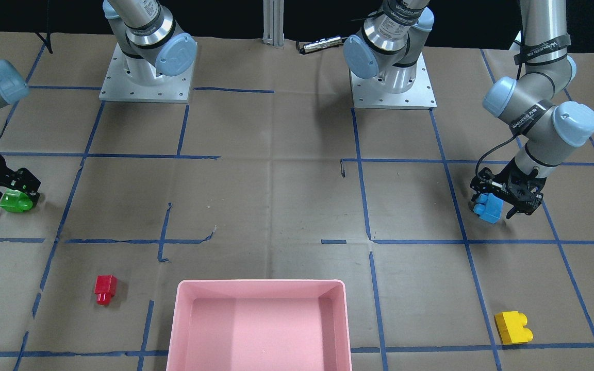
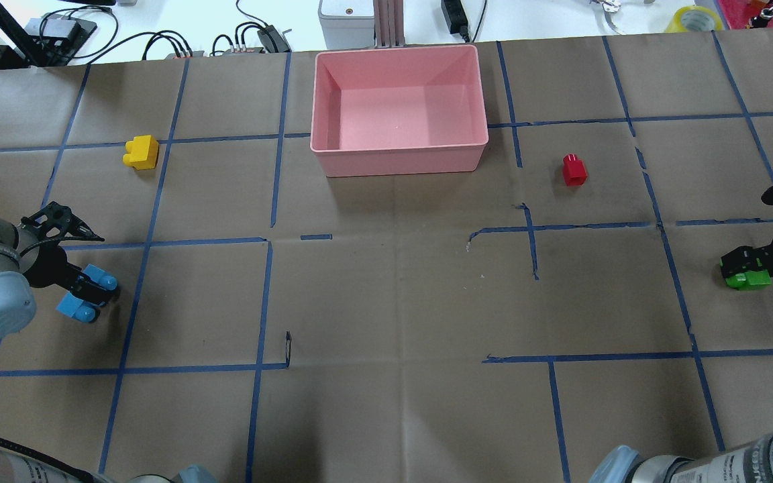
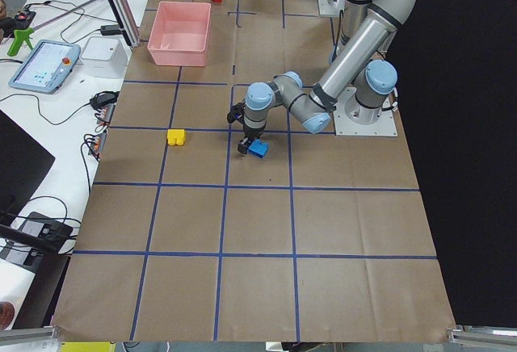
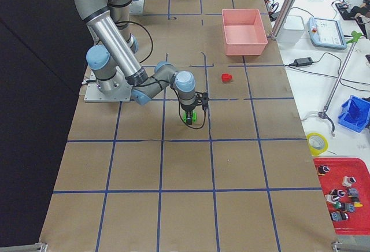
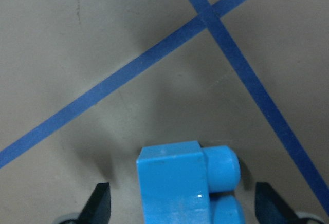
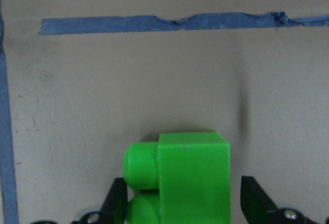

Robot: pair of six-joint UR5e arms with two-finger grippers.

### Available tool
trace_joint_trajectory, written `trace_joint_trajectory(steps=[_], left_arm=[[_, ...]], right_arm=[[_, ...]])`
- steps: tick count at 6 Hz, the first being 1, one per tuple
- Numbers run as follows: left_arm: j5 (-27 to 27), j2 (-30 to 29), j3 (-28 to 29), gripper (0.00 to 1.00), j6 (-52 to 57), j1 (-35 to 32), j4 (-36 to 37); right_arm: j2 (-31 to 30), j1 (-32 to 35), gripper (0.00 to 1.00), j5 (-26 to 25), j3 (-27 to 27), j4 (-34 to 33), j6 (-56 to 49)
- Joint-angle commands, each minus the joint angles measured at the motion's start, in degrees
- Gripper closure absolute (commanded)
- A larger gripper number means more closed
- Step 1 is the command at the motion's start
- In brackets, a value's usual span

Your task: Put all blocks into box

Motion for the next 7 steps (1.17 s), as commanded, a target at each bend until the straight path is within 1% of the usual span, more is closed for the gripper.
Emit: trace_joint_trajectory(steps=[1, 2, 3, 4, 5, 6, 7], left_arm=[[0.25, 0.0, -0.01, 0.25, -0.04, 0.02, -0.36], [0.6, 0.0, -0.01, 0.42, -0.13, 0.02, -0.36], [0.69, 0.0, -0.01, 0.59, -0.13, 0.02, -0.44], [0.87, 0.0, 0.08, 0.74, -0.48, 0.02, -0.45], [0.96, 0.08, 0.17, 0.85, -0.66, 0.02, -0.45], [1.57, 0.61, 0.69, 0.95, -1.01, -0.06, -0.88], [3.05, 2.7, 2.7, 0.98, -4.58, -0.33, -3.15]], right_arm=[[-1.24, 0.0, 0.91, -1.19, -0.43, 2.86, -0.15], [-4.74, 0.09, 0.96, -1.19, -2.17, 6.28, -0.23], [-8.86, 0.17, 0.96, -2.32, -7.24, 15.45, -0.15], [-12.38, 1.57, 0.96, -2.25, -16.51, 30.24, 1.07], [-12.42, 6.28, 0.96, -2.68, -25.65, 39.96, 5.17], [-12.24, 12.24, 0.94, -2.68, -31.75, 42.58, 11.39], [-10.94, 18.13, 0.94, -2.77, -34.77, 42.52, 17.37]])
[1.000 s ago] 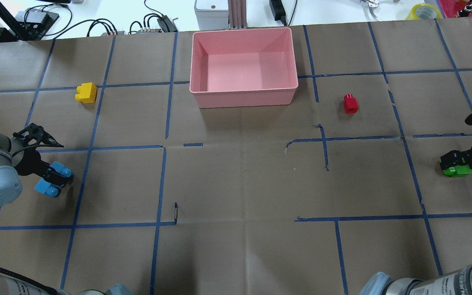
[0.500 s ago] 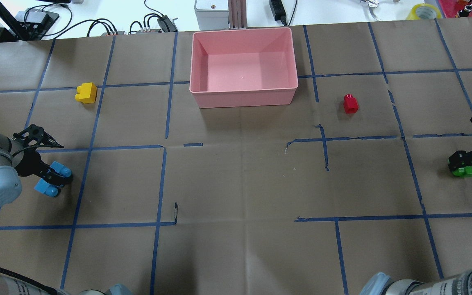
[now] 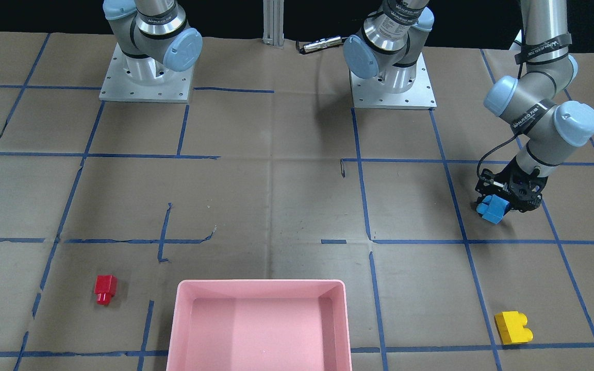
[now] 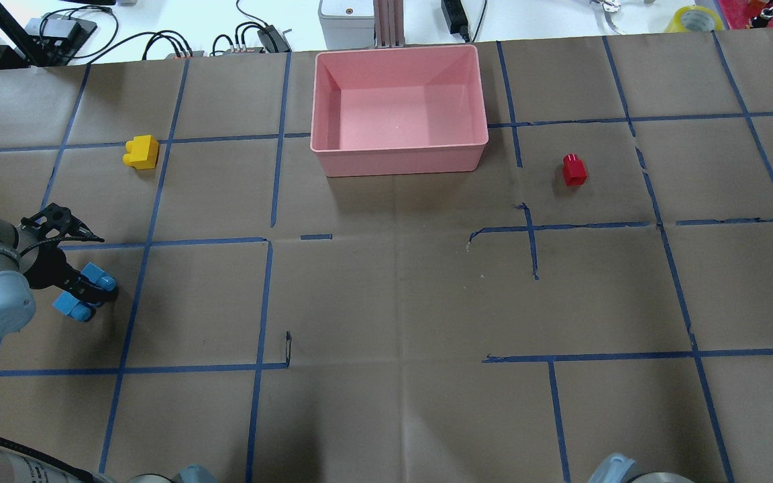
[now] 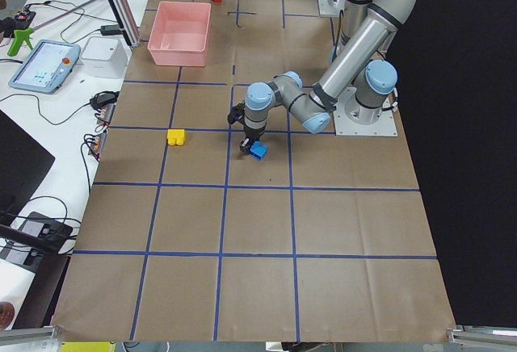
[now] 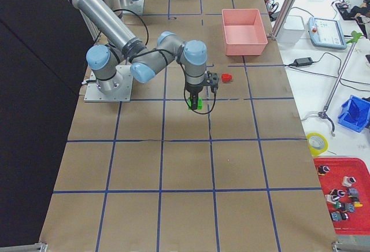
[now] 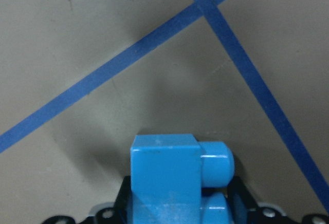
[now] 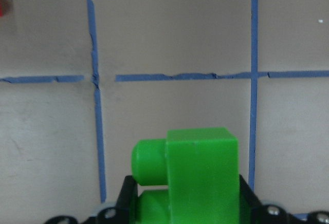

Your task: Put all blocks into box

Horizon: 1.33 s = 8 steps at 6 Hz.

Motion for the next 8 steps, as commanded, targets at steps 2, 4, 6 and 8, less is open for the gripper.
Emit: trace_joint_trajectory(steps=[2, 4, 6, 8], left_arm=[[1.1, 6.04, 17.85, 1.0, -9.05, -0.46, -27.12], [0.4, 5.01, 35.12, 1.0, -21.41, -1.34, -45.58], [0.49, 5.18, 36.68, 1.0, -34.97, -4.05, -45.73], [-0.04, 2.3, 39.22, 1.0, -44.28, -11.06, -44.41]], right_arm=[[9.34, 20.59, 0.94, 0.87, -14.42, 0.84, 21.38], [21.11, 35.02, 0.94, 3.13, -26.03, -1.69, 39.73], [28.96, 40.95, 0.93, 10.86, -30.38, -10.62, 51.99], [33.2, 43.34, 0.87, 14.32, -30.39, -18.14, 54.66]])
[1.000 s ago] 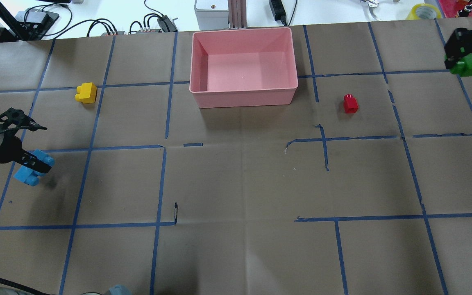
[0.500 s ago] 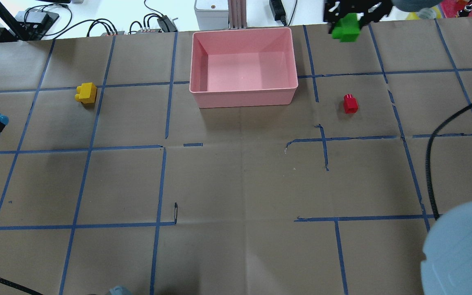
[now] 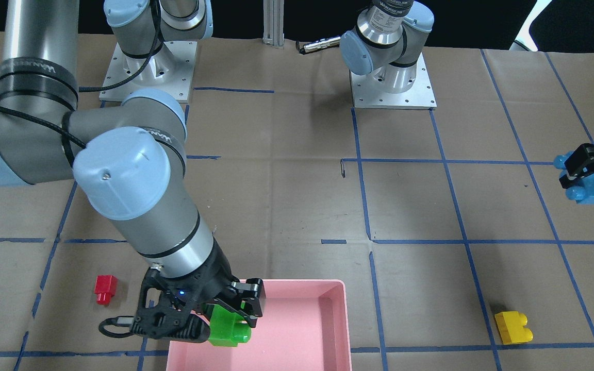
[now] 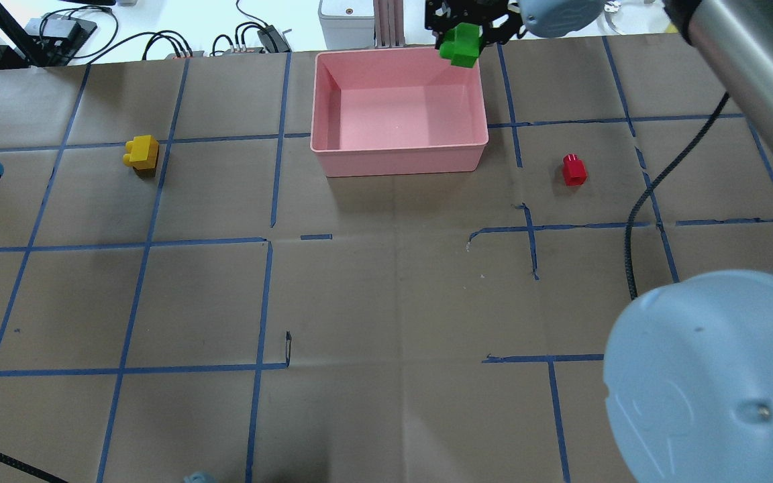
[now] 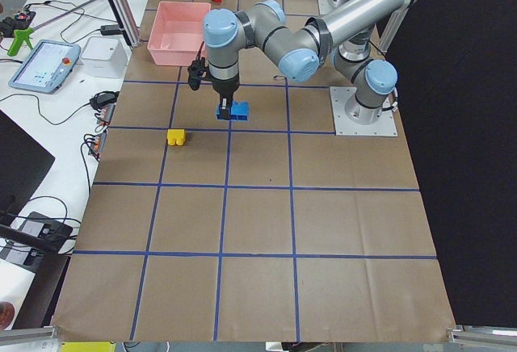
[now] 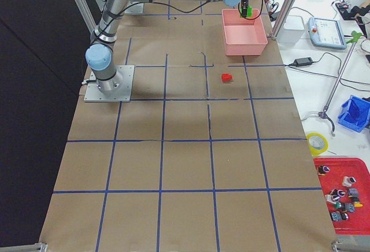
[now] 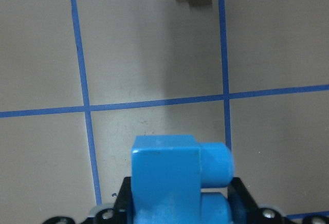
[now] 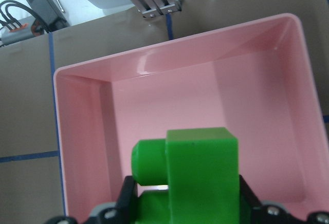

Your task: Put all blocks into box

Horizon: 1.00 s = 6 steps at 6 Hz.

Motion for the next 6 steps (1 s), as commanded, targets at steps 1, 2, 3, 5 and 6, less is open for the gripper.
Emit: trace_joint_trajectory(steps=[1, 2, 3, 5, 6], left_arm=[[-0.16, -5.65, 5.99, 1.0, -11.38, -9.53, 1.41], [-0.16, -10.74, 12.73, 1.0, -16.31, -13.85, 1.07], [-2.43, -15.49, 18.72, 0.99, -21.85, -17.37, 0.72], [-3.15, -21.31, 25.16, 0.99, -29.08, -23.44, 1.07], [-2.72, -23.77, 29.28, 0.99, -33.28, -27.73, 0.63]], right_arm=[[1.94, 1.12, 0.32, 0.28, -0.1, -3.54, 1.13], [2.29, 1.12, 0.01, 0.09, 0.07, -5.99, 0.69], [2.12, 1.12, 0.0, -0.08, 0.51, -5.49, 0.6], [0.99, 0.25, 0.0, -1.47, 1.39, -4.09, -0.62], [-1.46, -2.54, 0.0, -10.71, 1.48, 1.75, -8.2]])
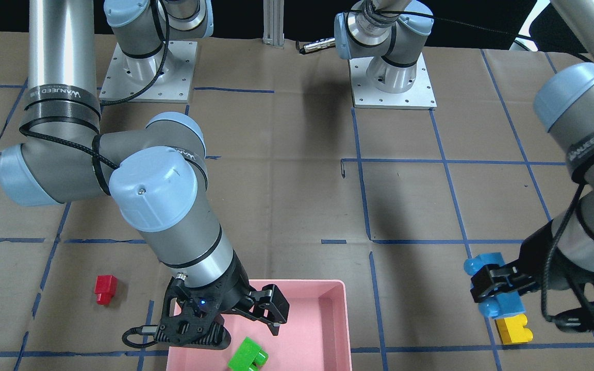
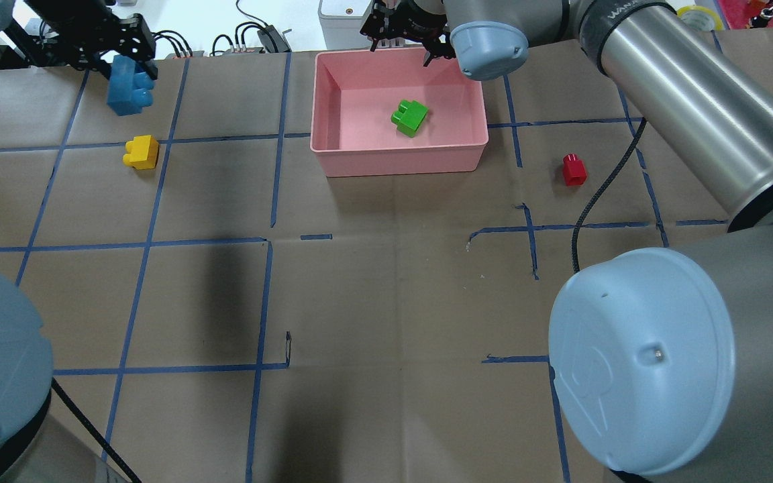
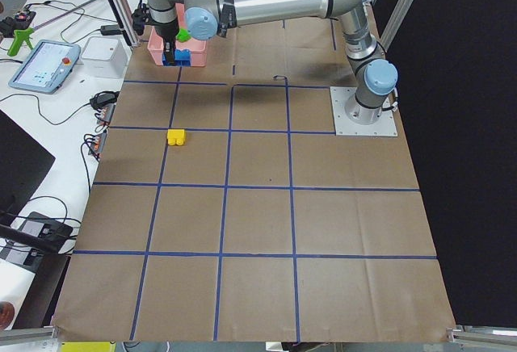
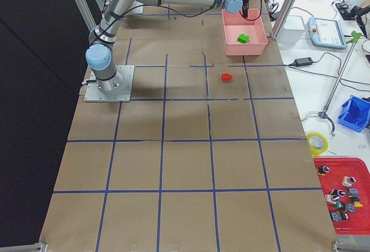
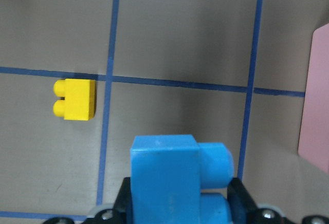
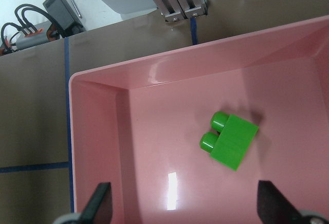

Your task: Put all blocks into box

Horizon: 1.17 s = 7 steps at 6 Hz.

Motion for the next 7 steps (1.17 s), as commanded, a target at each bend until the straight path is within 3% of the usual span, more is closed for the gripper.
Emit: trace_joint_trajectory(steps=[1, 2, 4, 7], left_arm=[[-0.04, -5.19, 6.1, 0.99, -10.18, -8.07, -0.16], [-0.13, -7.83, 7.95, 0.99, -14.94, -12.02, 0.45], [0.48, -13.45, 12.35, 0.99, -19.54, -18.89, 0.72], [1.01, -19.09, 10.87, 0.97, -19.65, -20.06, 8.18]], right_arm=[[-5.22, -6.39, 0.0, -7.33, 0.22, 13.81, -12.79], [-8.13, -10.09, 0.0, -7.94, 0.39, 21.57, -19.56], [-10.7, -14.42, 0.02, -7.95, 7.46, 21.3, -22.8], [-11.41, -18.37, 0.02, -10.06, 23.27, -1.21, -27.88]])
